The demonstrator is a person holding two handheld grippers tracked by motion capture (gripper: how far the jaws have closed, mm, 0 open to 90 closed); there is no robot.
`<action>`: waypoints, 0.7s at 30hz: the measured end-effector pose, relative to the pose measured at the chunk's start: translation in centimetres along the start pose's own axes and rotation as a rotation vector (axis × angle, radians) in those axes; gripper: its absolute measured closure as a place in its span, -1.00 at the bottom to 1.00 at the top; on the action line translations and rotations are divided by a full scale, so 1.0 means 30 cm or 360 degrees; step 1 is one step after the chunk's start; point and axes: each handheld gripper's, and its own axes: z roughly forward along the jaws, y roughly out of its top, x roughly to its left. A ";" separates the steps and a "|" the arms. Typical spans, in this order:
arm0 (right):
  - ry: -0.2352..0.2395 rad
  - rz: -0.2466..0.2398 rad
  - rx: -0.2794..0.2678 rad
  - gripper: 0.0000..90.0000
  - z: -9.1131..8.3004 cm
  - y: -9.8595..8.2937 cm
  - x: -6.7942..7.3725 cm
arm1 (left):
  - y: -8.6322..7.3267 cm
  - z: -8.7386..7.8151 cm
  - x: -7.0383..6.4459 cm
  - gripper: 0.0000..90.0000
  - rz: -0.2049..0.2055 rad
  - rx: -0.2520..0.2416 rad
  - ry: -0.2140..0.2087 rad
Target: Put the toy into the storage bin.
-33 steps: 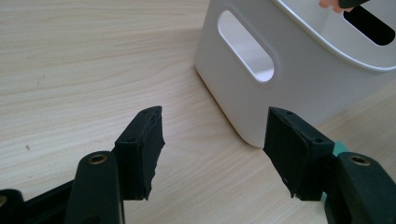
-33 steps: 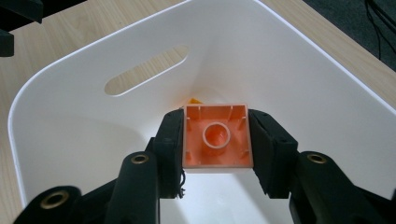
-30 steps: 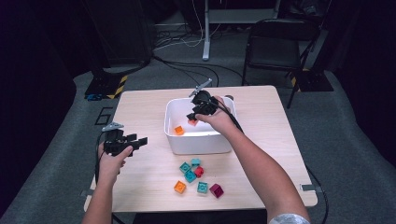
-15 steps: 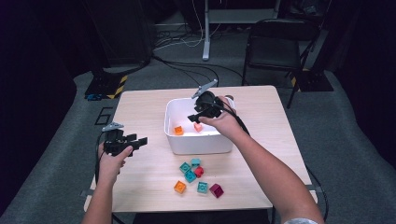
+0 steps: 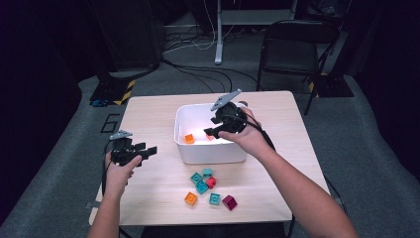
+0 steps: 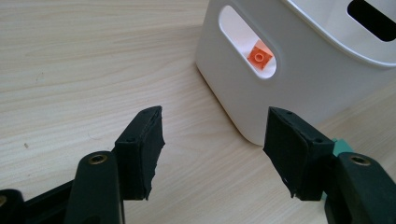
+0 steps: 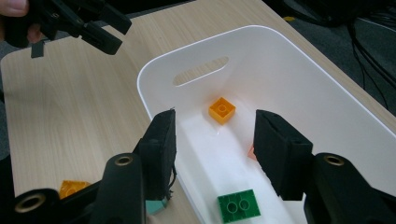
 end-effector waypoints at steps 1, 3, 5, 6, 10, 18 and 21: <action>0.0001 -0.0005 0.0000 0.08 -0.007 -0.002 0.006 | 0.000 0.000 0.000 -0.18 -0.0001 -0.0001 0.0000; 0.0001 -0.0006 -0.0011 0.08 -0.019 -0.008 0.020 | 0.001 -0.003 0.001 -0.18 0.0003 0.0005 -0.0004; 0.0001 -0.0030 -0.0022 0.08 -0.036 -0.024 0.039 | 0.001 -0.005 0.002 -0.18 0.0000 0.0004 -0.0004; 0.0002 -0.0038 -0.0022 0.07 -0.041 -0.030 0.045 | 0.001 -0.005 0.003 -0.18 0.0001 0.0002 -0.0005; 0.0001 -0.0047 -0.0028 0.07 -0.062 -0.056 0.067 | 0.001 -0.005 0.002 -0.18 0.0001 0.0006 -0.0003; 0.0017 -0.0061 -0.0048 0.07 -0.088 -0.108 0.109 | 0.000 -0.004 0.002 -0.18 0.0000 0.0004 -0.0003; 0.0027 -0.0045 -0.0053 0.07 -0.084 -0.142 0.128 | -0.001 -0.003 0.001 -0.18 0.0001 0.0001 0.0002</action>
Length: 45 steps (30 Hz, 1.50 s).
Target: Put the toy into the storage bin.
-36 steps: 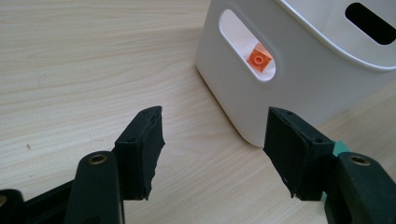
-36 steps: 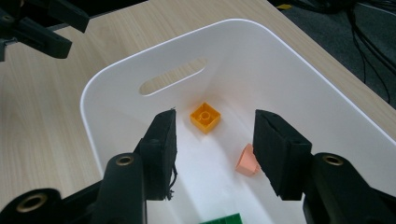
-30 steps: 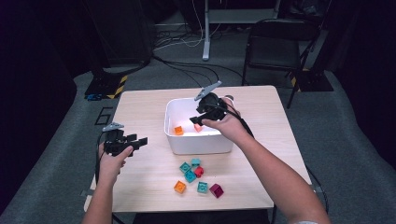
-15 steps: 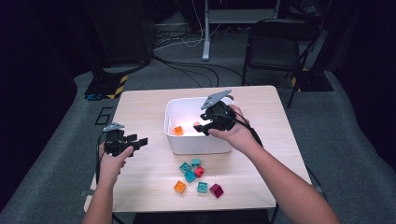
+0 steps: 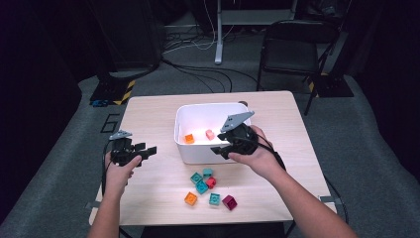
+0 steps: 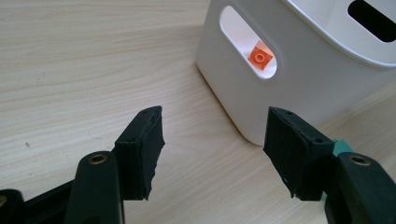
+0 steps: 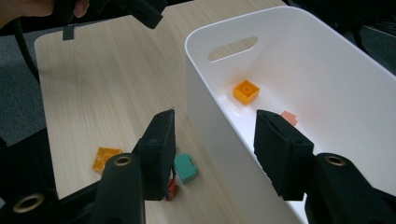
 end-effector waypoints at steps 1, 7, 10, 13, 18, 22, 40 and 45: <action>0.0000 0.0010 -0.0001 0.07 0.001 -0.007 0.005 | 0.000 0.001 -0.001 -0.18 0.0001 -0.0003 0.0001; 0.0028 0.0033 -0.0028 0.07 0.006 -0.055 0.023 | -0.001 0.003 -0.003 -0.18 -0.0008 0.0009 -0.0004; 0.0023 0.0021 -0.0035 0.07 0.005 -0.081 0.035 | -0.003 0.005 0.002 -0.18 -0.0001 0.0013 -0.0005; 0.0018 0.0031 -0.0034 0.07 0.008 -0.098 0.044 | -0.003 0.005 0.003 -0.18 0.0000 0.0017 -0.0005; 0.0009 0.0028 -0.0025 0.06 0.026 -0.143 0.055 | -0.003 0.008 0.000 -0.18 -0.0004 0.0010 -0.0006; -0.0002 0.0040 -0.0020 0.07 0.044 -0.182 0.065 | -0.002 0.009 0.000 -0.18 -0.0002 0.0020 -0.0004; 0.0027 0.0148 0.0029 0.06 0.121 -0.361 0.126 | 0.005 0.029 -0.005 -0.18 0.0006 0.0030 -0.0018; 0.0035 0.0162 0.0069 0.06 0.129 -0.401 0.145 | 0.013 0.039 -0.011 -0.18 0.0015 0.0035 -0.0026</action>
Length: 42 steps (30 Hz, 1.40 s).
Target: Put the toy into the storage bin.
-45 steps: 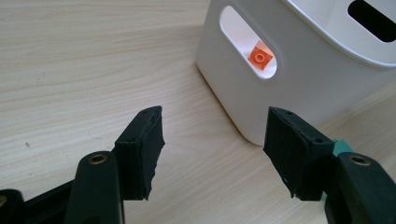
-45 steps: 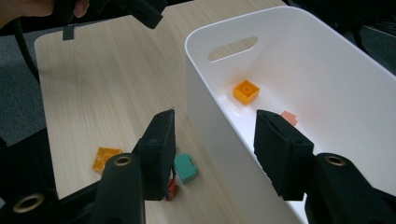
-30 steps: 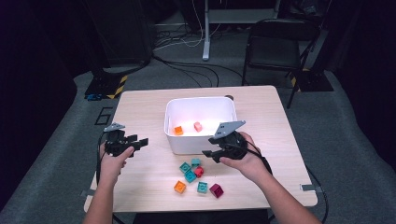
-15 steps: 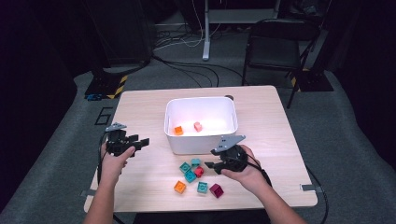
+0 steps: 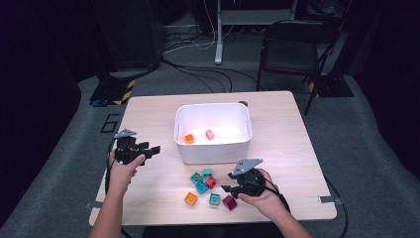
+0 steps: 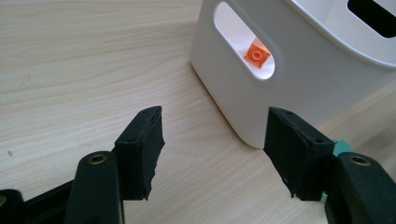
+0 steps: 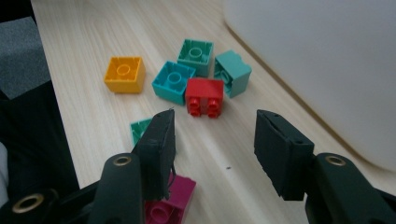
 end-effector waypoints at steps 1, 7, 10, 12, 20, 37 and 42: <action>0.0000 0.0001 0.0000 0.06 0.002 -0.008 0.002 | 0.001 0.002 -0.001 -0.18 0.0003 -0.0005 -0.0004; 0.0017 0.0036 0.0004 0.02 0.007 -0.043 0.016 | 0.007 0.016 -0.005 -0.18 0.0001 0.0002 -0.0014; 0.0035 0.0034 0.0021 0.01 0.013 -0.059 0.033 | 0.010 0.017 -0.003 -0.18 0.0006 0.0002 -0.0017; 0.0049 0.0019 0.0038 0.01 0.019 -0.068 0.044 | 0.012 0.017 -0.003 -0.18 0.0007 -0.0001 -0.0019; 0.0064 -0.0020 0.0108 -0.02 0.054 -0.090 0.064 | 0.014 0.017 -0.005 -0.18 0.0006 -0.0005 -0.0024; 0.0030 0.0039 0.0201 0.29 0.080 -0.119 0.017 | 0.014 0.012 -0.001 -0.18 0.0000 -0.0012 -0.0022; 0.0023 0.0034 0.0193 0.30 0.078 -0.105 0.007 | 0.013 0.006 0.001 -0.18 0.0000 -0.0011 -0.0017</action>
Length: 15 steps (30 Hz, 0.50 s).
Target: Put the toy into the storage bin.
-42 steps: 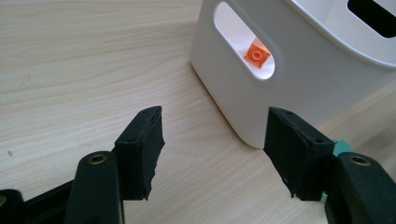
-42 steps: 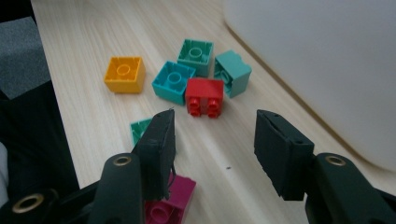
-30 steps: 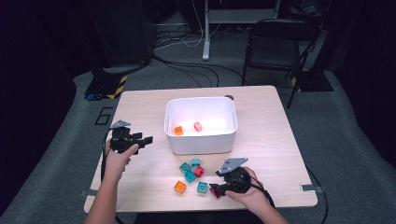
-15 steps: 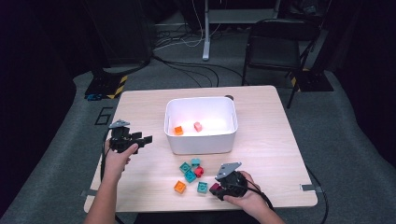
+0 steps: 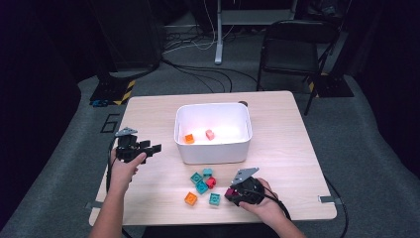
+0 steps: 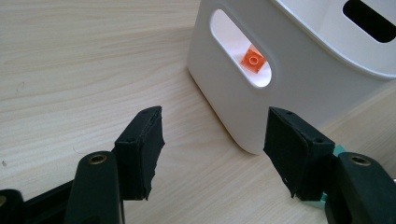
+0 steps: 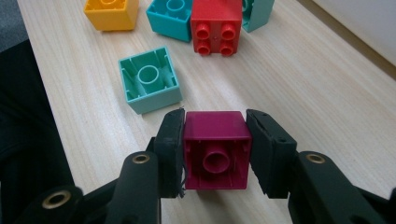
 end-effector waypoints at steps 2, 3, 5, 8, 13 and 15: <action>-0.0002 0.0006 -0.0006 0.30 -0.003 0.005 -0.001 | -0.002 -0.001 0.001 -0.18 -0.0002 -0.0004 -0.0001; -0.0008 -0.0005 -0.0011 0.30 -0.005 0.008 -0.004 | -0.002 -0.001 0.001 -0.18 -0.0002 -0.0004 0.0001; -0.0009 -0.0003 -0.0019 0.30 -0.009 0.013 -0.007 | -0.004 -0.003 0.003 -0.18 -0.0002 -0.0002 0.0005; -0.0014 0.0002 -0.0043 0.30 -0.018 0.024 -0.015 | -0.007 -0.002 0.004 -0.18 -0.0008 -0.0014 0.0013; -0.0028 0.0018 -0.0101 0.30 -0.040 0.042 -0.032 | -0.010 -0.001 0.006 -0.18 -0.0005 0.0008 0.0013; -0.0025 0.0029 -0.0117 0.30 -0.051 0.051 -0.039 | -0.011 -0.002 0.005 -0.18 -0.0002 0.0009 0.0015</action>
